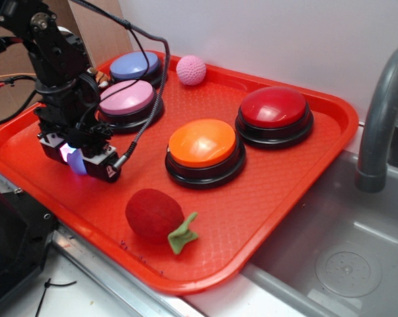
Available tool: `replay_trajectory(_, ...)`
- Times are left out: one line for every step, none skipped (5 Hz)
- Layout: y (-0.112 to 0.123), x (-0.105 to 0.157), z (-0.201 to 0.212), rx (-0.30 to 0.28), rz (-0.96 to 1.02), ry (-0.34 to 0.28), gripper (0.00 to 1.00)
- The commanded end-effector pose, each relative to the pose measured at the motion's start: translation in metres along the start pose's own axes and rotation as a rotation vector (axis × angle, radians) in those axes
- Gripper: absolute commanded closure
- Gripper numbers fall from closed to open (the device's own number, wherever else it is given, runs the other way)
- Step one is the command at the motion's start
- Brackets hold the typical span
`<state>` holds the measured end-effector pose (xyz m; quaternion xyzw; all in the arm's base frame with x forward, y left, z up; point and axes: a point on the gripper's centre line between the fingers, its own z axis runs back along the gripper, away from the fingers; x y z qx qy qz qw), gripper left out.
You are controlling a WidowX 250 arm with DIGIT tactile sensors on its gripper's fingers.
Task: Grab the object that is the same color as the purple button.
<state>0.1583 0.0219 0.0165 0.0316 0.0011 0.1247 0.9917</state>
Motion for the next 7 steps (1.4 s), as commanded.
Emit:
replay_trajectory(0.005,0.008,0.011,0.000,0.032,0.057,1.00)
replay_trajectory(0.005,0.006,0.040,-0.006,0.035,0.096,1.00)
replay_trajectory(0.005,0.003,0.074,-0.018,0.018,0.136,1.00)
replay_trajectory(0.003,-0.008,0.116,-0.020,0.045,0.096,1.00)
replay_trajectory(0.000,-0.017,0.149,-0.053,0.080,0.051,1.00)
replay_trajectory(-0.003,-0.023,0.170,-0.061,0.116,0.002,1.00)
replay_trajectory(-0.001,-0.026,0.172,-0.052,0.120,-0.024,1.00)
